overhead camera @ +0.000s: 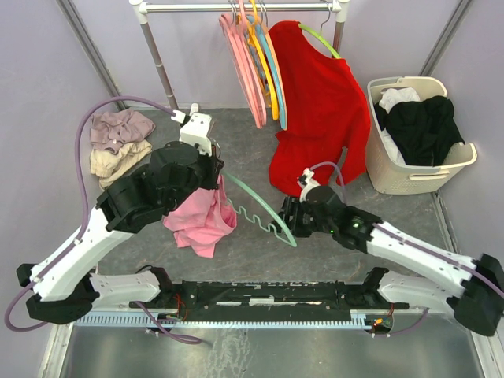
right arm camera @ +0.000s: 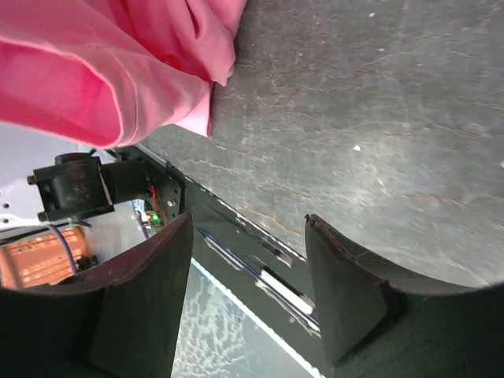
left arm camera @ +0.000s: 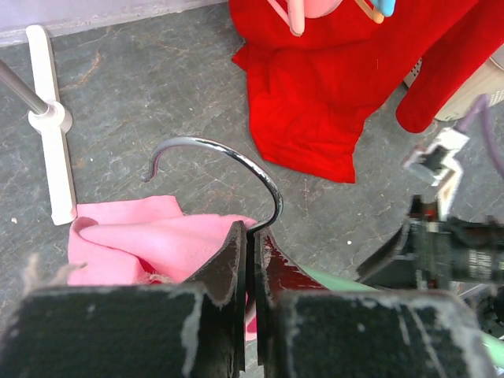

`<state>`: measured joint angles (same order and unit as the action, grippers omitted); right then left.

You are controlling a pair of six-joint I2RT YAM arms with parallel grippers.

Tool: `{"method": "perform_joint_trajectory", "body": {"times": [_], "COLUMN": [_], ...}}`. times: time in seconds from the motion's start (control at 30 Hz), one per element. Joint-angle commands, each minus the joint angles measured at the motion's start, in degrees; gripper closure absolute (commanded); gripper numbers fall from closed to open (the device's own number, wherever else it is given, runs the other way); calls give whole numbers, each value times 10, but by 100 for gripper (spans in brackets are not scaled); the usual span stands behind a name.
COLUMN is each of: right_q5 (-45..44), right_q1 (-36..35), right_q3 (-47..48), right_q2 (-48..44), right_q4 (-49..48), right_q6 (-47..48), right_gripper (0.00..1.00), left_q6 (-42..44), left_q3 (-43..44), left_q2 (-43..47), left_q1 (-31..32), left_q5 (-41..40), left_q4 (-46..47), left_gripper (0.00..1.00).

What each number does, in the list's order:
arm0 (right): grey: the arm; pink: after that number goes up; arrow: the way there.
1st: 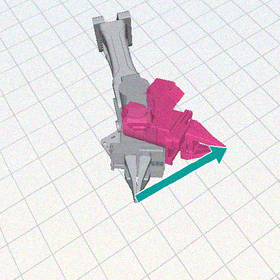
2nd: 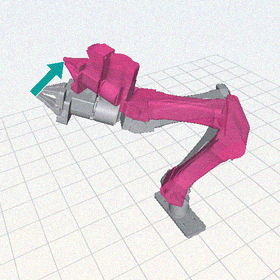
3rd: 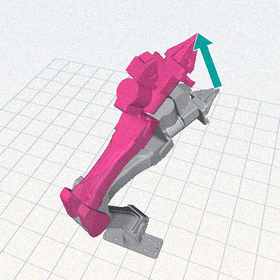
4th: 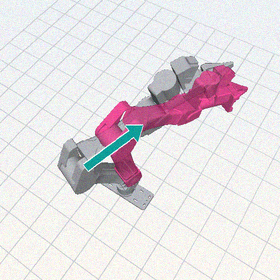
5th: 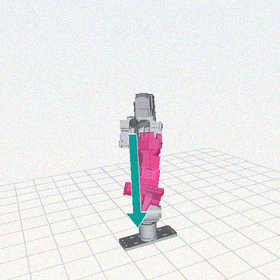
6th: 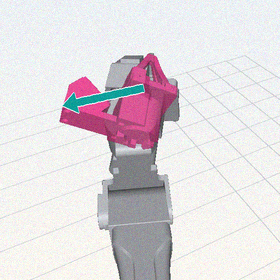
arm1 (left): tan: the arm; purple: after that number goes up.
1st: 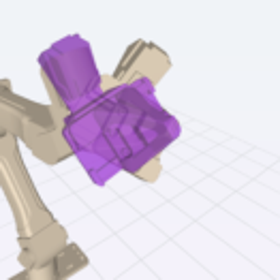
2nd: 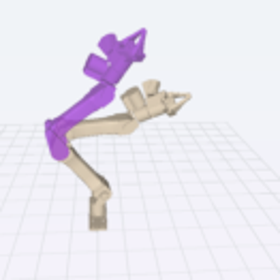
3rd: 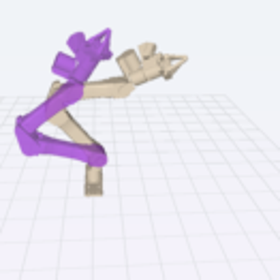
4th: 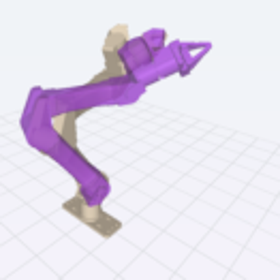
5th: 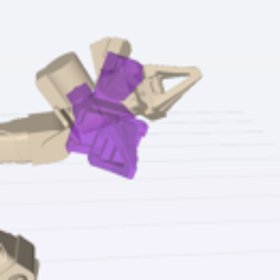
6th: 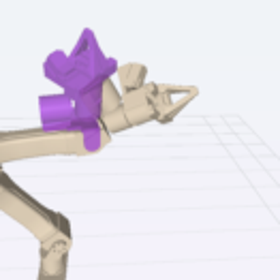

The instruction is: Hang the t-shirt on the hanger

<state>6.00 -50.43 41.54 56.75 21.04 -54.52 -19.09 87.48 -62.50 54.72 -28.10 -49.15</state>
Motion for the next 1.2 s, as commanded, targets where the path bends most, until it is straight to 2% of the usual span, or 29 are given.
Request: {"method": "perform_joint_trajectory", "body": {"times": [0.0,0.1,0.27,0.83,1.03,1.17], "right_q5": [59,65,67,69,71,74], "right_q1": [3,2,-1,-33,-48,-52], "right_q3": [-22,-26,-9,34,39,20], "right_q2": [66,109,155,232,246,236], "right_q4": [-240,-322,-372,-387,-398,-407], "right_q6": [-86,-123,-141,-150,-155,-157], "right_gripper": [34,35,36,40,63,90], "left_q6": [27,27,28,29,26,22], "left_q3": [22,18,7,-2,-4,-30], "left_q2": [21,22,22,19,22,40], "left_q1": [1,1,1,1,1,0], "left_q5": [-2,-3,-5,-4,-5,-15], "left_q4": [64,73,89,102,102,118], "left_gripper": [97,97,97,97,97,97]}}
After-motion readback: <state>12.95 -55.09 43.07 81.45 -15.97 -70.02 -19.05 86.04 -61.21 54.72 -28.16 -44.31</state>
